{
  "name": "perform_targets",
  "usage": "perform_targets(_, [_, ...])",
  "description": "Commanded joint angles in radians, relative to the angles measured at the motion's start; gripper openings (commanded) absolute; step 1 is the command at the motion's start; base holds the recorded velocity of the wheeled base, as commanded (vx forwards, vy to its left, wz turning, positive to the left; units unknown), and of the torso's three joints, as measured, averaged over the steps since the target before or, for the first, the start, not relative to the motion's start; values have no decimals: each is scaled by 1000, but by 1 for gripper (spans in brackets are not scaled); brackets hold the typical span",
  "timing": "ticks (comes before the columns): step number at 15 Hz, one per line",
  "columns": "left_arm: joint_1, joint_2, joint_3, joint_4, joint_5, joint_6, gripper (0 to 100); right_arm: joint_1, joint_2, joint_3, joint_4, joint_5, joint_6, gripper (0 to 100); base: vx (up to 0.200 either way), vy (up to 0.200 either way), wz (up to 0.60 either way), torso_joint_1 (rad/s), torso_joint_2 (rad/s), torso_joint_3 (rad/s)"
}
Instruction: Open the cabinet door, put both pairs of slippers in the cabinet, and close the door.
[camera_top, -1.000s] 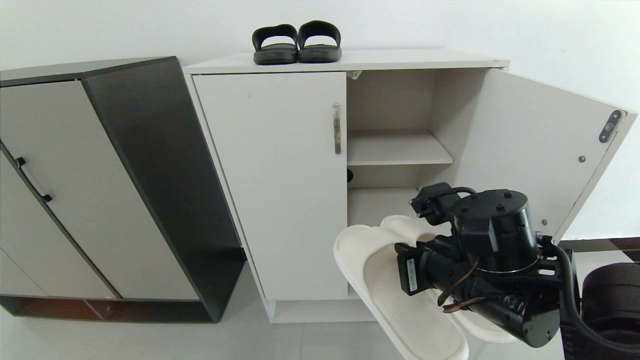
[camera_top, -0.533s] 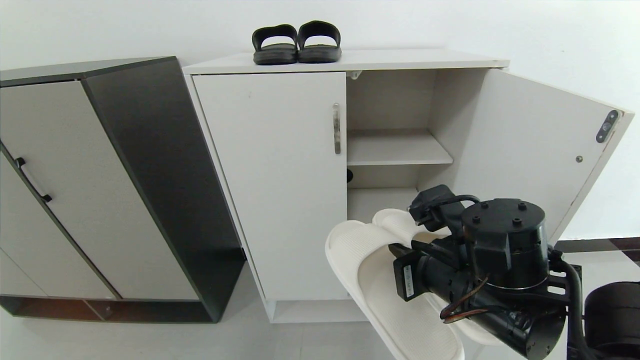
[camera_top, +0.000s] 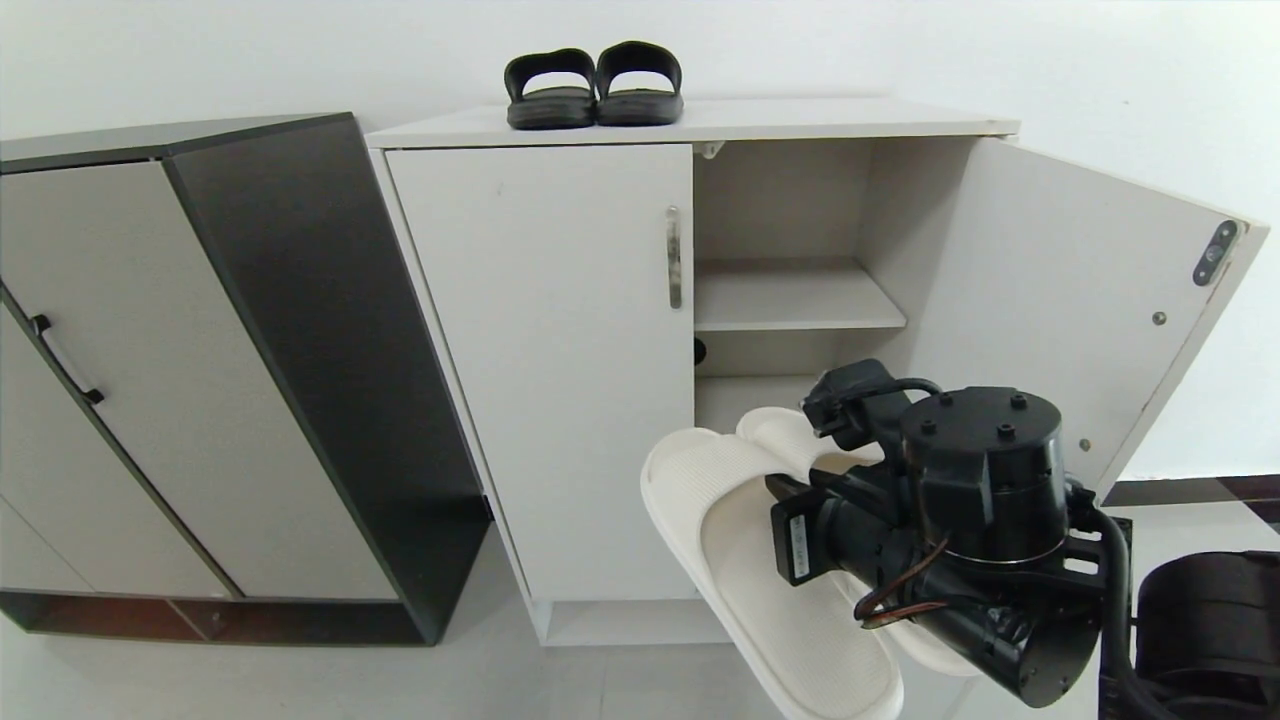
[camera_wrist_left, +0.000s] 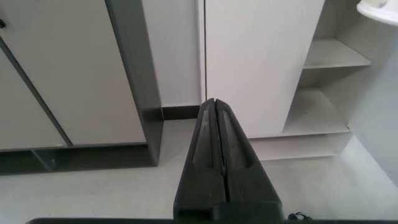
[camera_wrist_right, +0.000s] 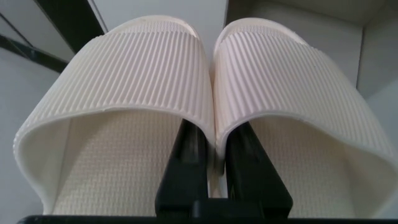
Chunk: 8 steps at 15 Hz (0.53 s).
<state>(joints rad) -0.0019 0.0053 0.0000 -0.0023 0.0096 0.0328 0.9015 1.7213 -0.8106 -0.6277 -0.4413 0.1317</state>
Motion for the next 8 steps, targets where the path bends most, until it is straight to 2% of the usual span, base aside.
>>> perform_targets(1, [0, -4, 0, 1, -3, 1, 0, -3, 9, -21, 2, -7, 8, 0, 0, 0, 0, 0, 0, 0])
perform_targets(3, [0, -5, 0, 1, -7, 1, 0, 0, 18, -33, 3, -22, 25, 0, 0, 0, 0, 0, 0, 0])
perform_targets(4, [0, -4, 0, -1, -7, 6, 0, 0, 27, -42, 2, -60, 25, 0, 0, -200, 0, 2, 2, -2])
perform_targets(8, [0, -4, 0, 1, -7, 6, 0, 5, 29, -45, -1, -73, 25, 0, 0, -200, 0, 6, 2, 4])
